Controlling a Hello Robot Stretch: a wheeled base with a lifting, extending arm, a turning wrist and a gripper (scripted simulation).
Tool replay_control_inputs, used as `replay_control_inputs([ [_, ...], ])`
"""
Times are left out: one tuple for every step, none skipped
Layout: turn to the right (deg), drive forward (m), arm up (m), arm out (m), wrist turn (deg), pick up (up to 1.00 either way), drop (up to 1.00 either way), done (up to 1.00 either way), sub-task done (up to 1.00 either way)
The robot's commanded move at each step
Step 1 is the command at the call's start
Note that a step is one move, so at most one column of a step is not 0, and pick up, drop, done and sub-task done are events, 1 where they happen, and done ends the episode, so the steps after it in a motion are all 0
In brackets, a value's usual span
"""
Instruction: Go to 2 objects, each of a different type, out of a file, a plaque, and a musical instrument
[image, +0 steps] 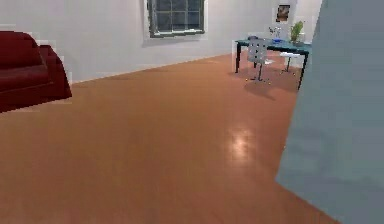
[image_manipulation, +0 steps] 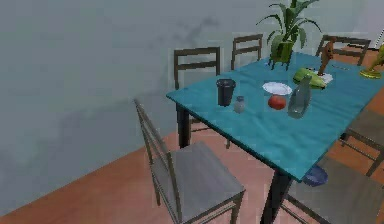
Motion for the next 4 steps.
replay_control_inputs([
  [0.0,0.20,0.00,0.00,0.0,0.00,0.00,0.00,0.00],
  [12.0,0.00,0.00,0.00,0.0,0.00,0.00,0.00,0.00],
  [0.0,1.00,0.00,0.00,0.0,0.00,0.00,0.00,0.00],
  [3.0,0.00,0.00,0.00,0.0,0.00,0.00,0.00,0.00],
])
